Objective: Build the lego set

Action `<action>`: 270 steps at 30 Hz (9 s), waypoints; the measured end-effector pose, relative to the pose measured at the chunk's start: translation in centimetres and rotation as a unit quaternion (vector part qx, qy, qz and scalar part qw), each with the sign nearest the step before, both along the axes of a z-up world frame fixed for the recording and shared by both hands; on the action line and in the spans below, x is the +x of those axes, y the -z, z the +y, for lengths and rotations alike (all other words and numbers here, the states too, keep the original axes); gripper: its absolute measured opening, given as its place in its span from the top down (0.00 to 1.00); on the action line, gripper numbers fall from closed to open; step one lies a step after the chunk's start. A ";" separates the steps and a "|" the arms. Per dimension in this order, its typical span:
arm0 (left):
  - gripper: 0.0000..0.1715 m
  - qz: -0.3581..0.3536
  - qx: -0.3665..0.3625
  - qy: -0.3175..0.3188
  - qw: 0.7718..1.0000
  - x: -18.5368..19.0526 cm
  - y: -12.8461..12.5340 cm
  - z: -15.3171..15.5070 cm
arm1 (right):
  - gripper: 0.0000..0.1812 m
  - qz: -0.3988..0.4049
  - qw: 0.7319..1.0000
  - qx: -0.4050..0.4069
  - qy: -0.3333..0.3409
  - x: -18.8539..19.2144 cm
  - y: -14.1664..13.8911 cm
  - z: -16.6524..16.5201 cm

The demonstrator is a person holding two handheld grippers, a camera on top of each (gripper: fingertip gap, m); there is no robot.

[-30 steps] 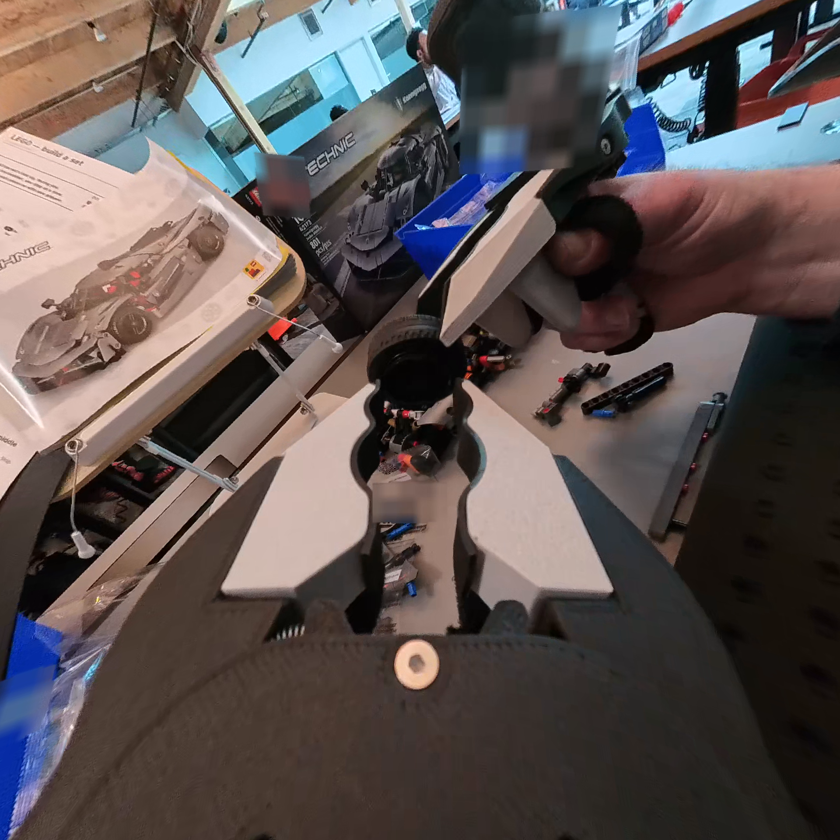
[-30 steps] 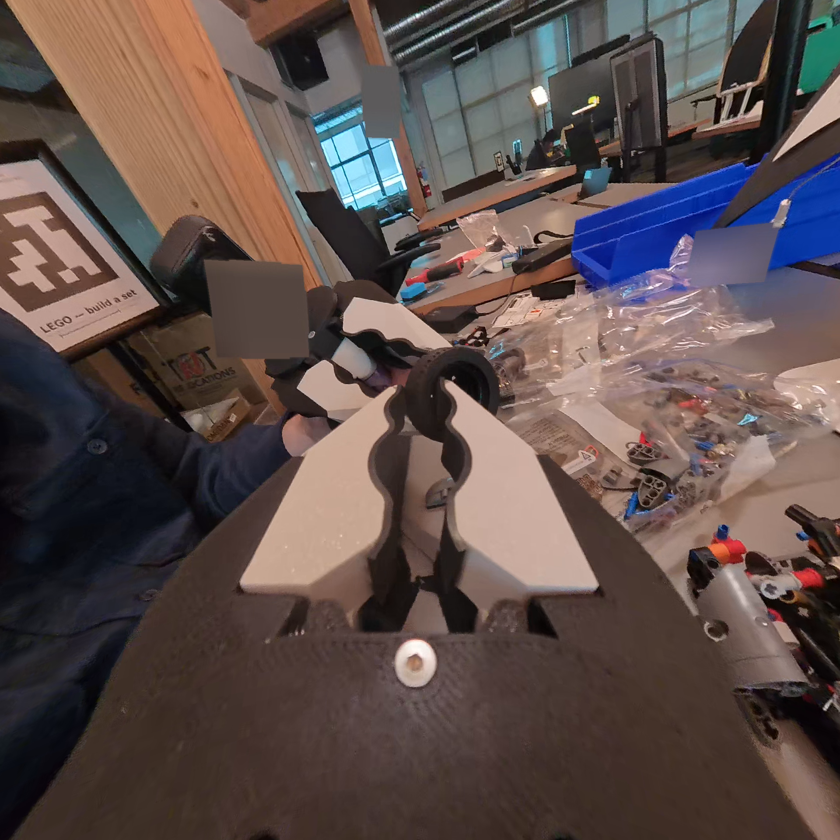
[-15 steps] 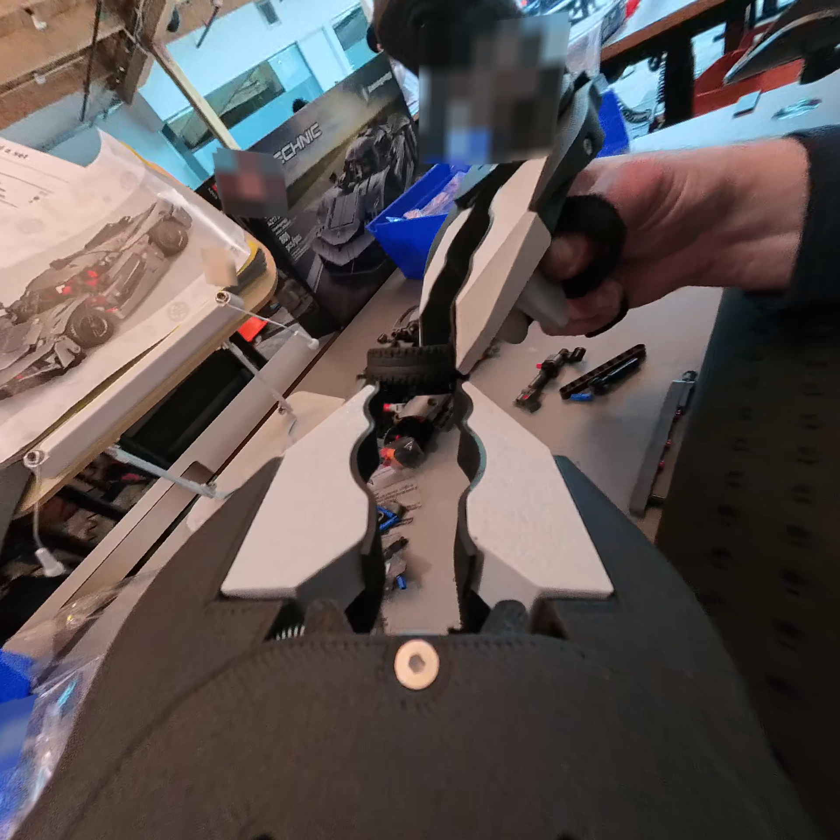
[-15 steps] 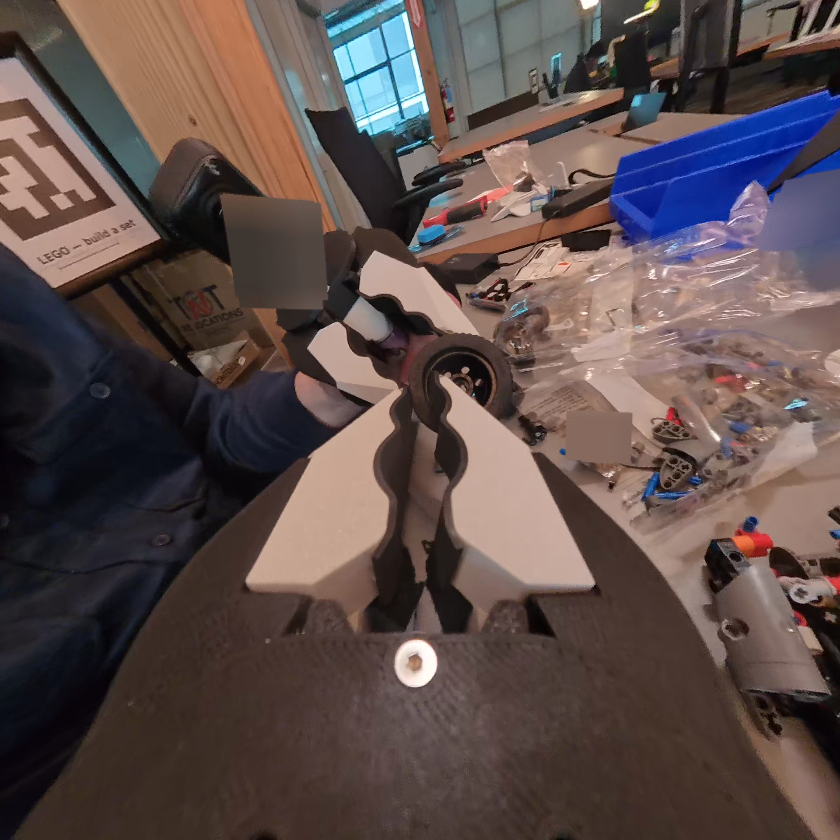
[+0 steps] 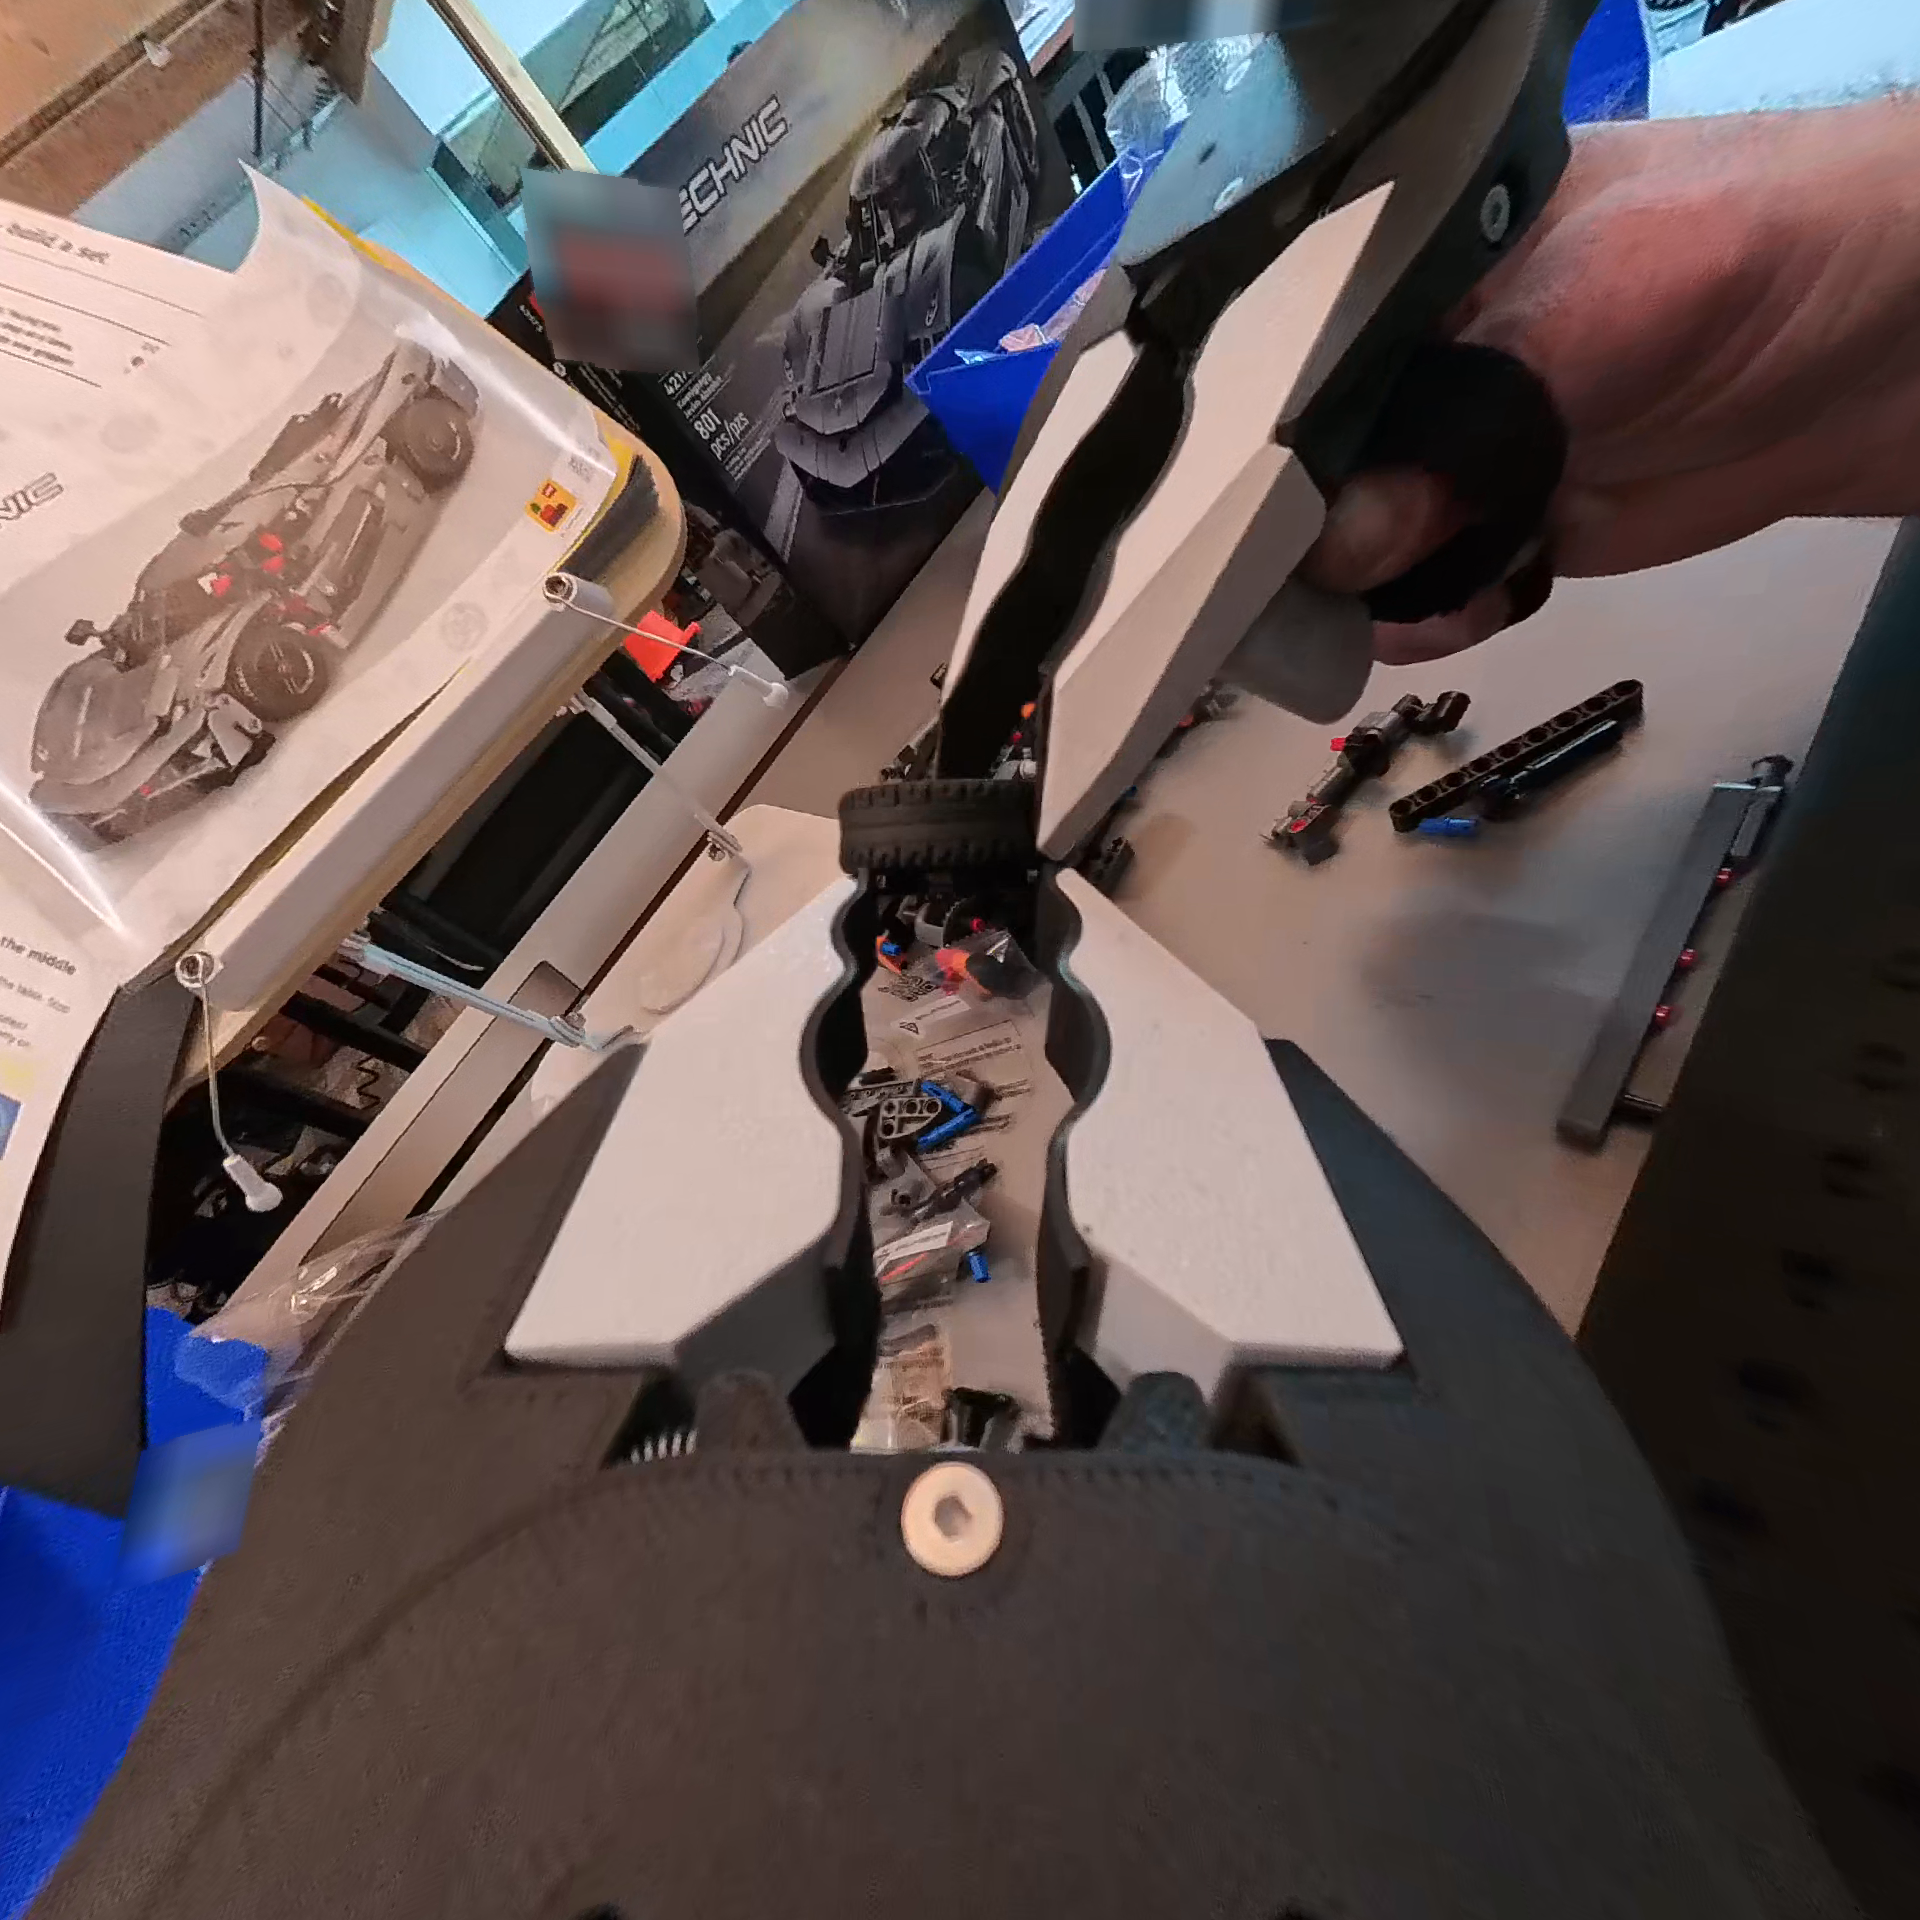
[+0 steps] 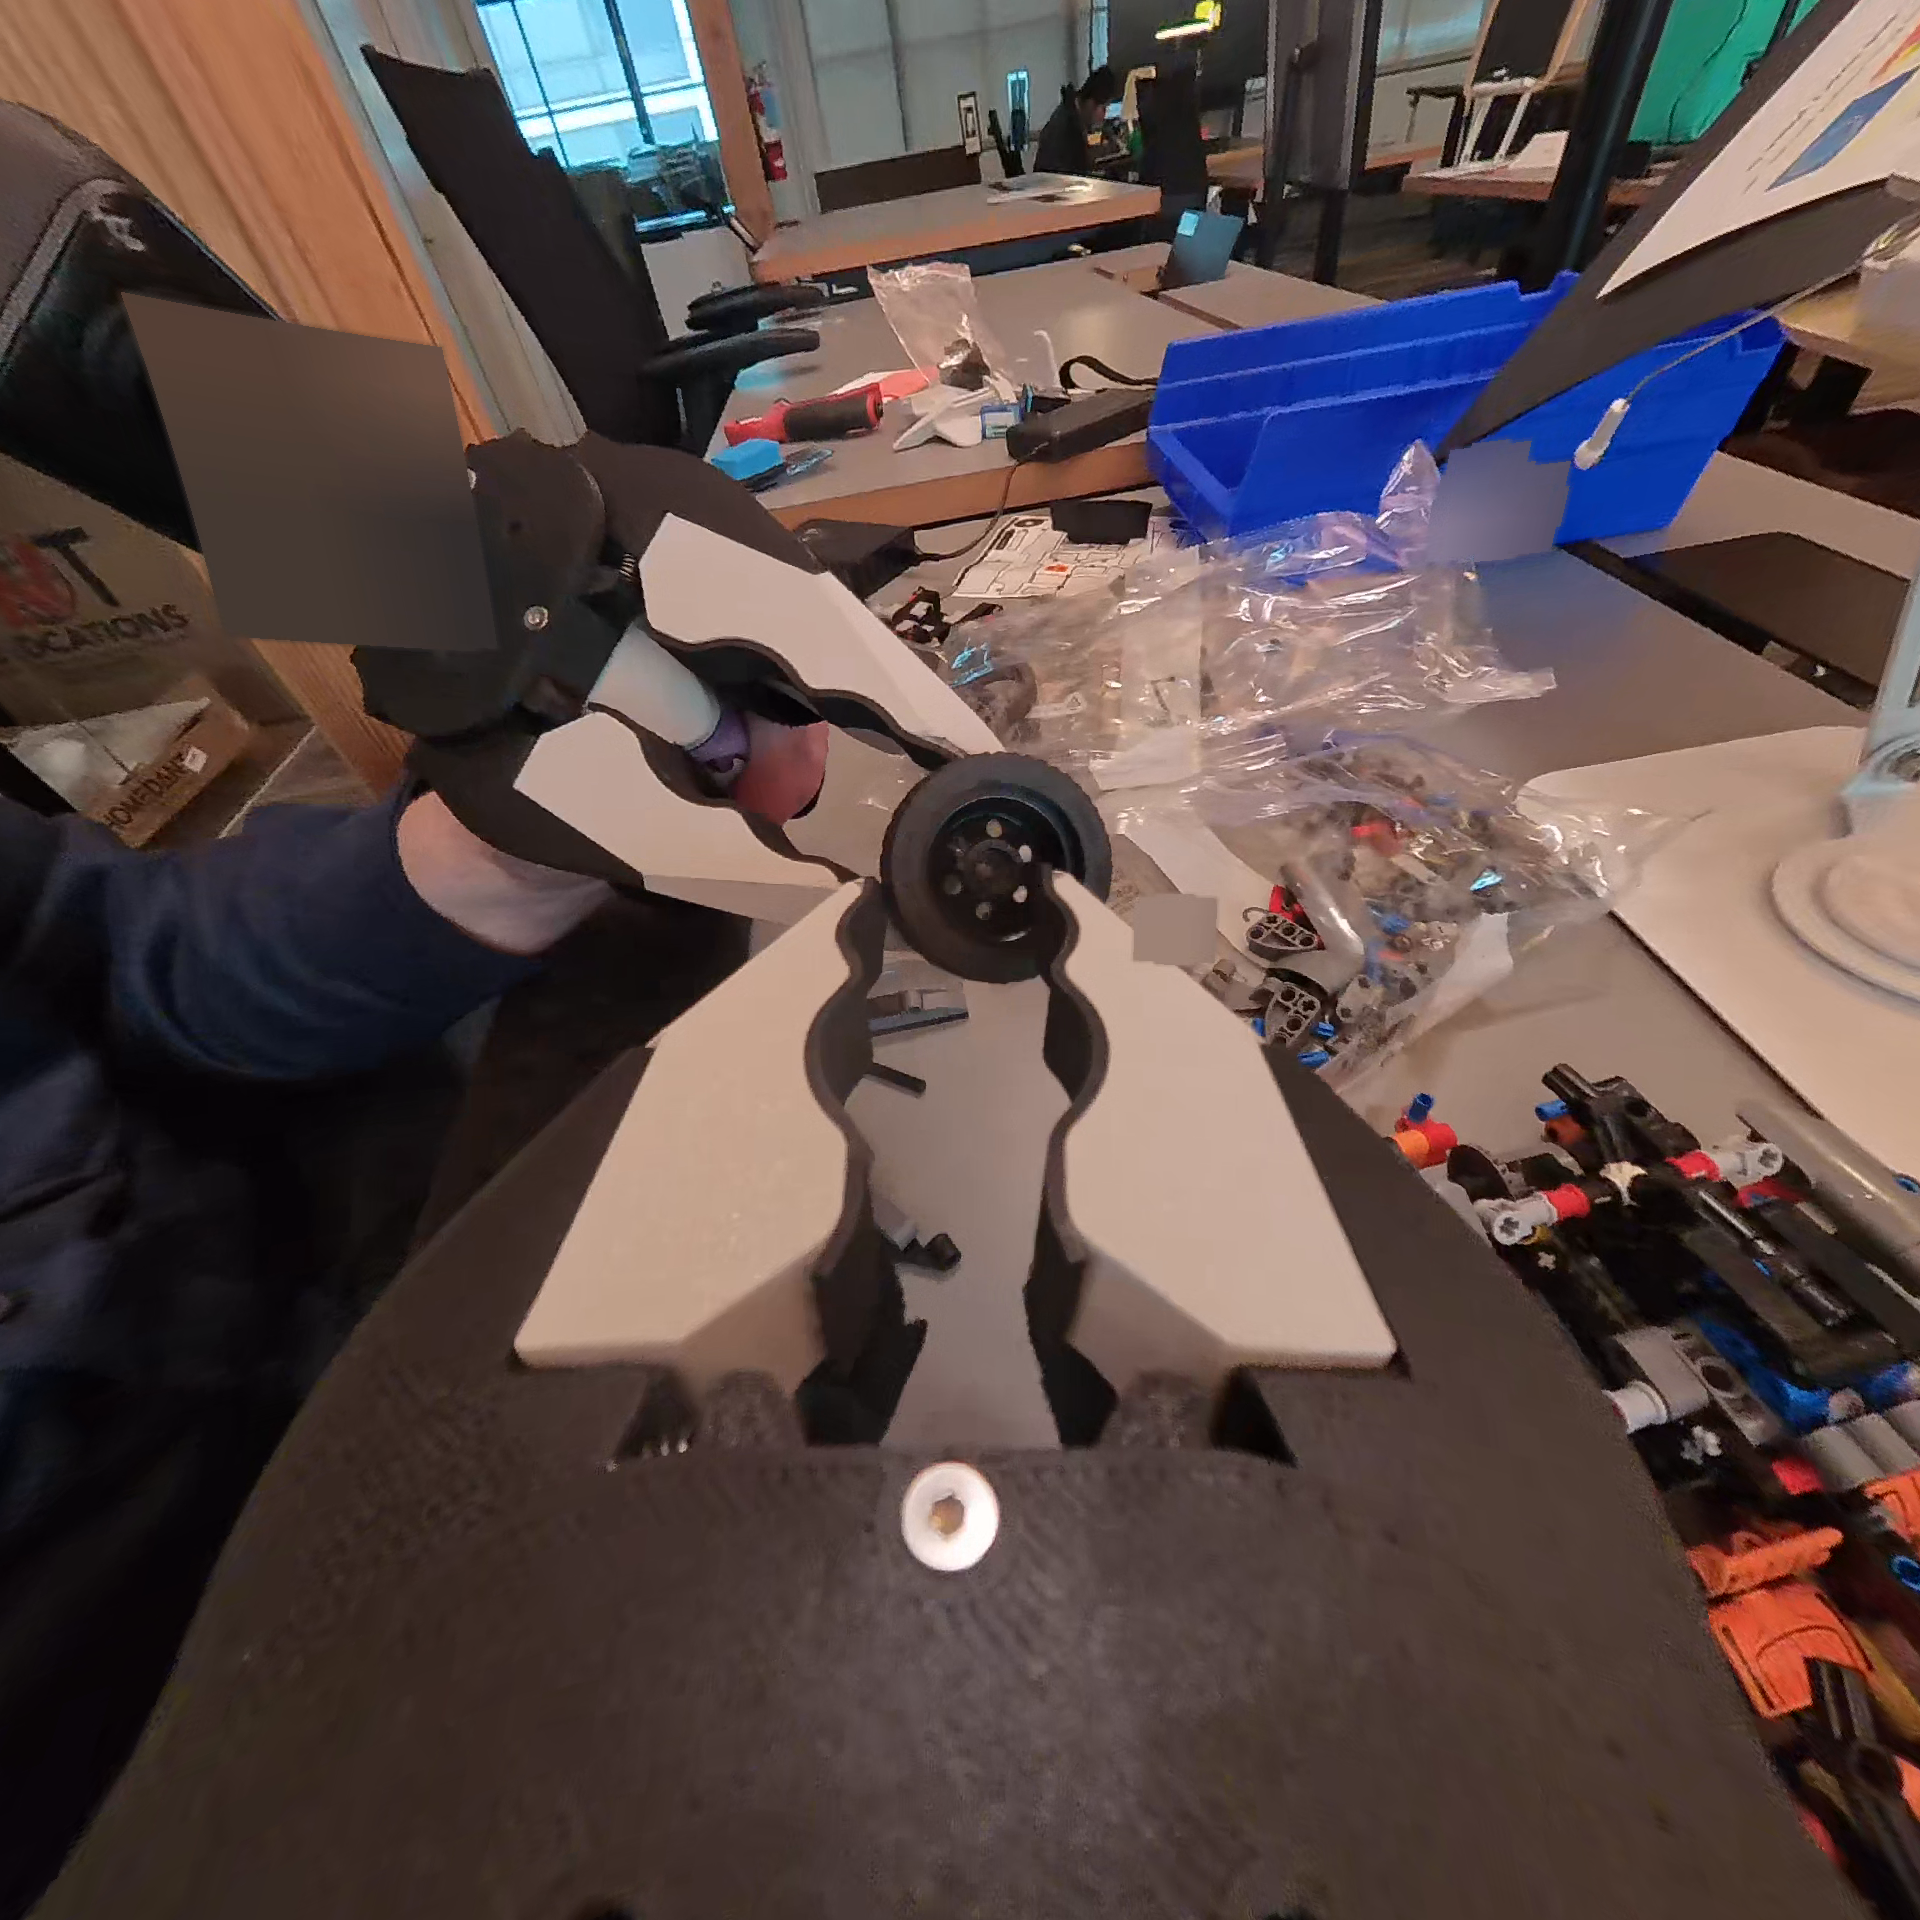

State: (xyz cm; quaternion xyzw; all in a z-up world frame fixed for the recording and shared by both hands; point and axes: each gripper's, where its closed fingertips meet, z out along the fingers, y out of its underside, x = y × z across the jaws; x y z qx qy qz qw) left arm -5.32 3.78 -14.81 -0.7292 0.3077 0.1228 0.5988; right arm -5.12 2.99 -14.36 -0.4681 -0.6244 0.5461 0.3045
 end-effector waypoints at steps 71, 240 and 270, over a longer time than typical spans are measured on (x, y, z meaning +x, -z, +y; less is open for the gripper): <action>0.84 0.097 -0.019 -0.020 0.995 0.9 2.3 -0.6 | 0.86 -0.054 0.998 0.002 -0.037 0.2 2.4 -1.5; 0.69 -0.243 -0.130 -0.343 0.898 -21.9 9.5 -9.5 | 0.94 -0.386 0.907 0.168 -0.017 -31.5 11.1 5.6; 0.68 -0.262 -0.130 -0.334 0.896 -22.0 9.5 -9.5 | 0.97 -0.369 0.913 0.091 -0.150 -29.3 8.5 2.1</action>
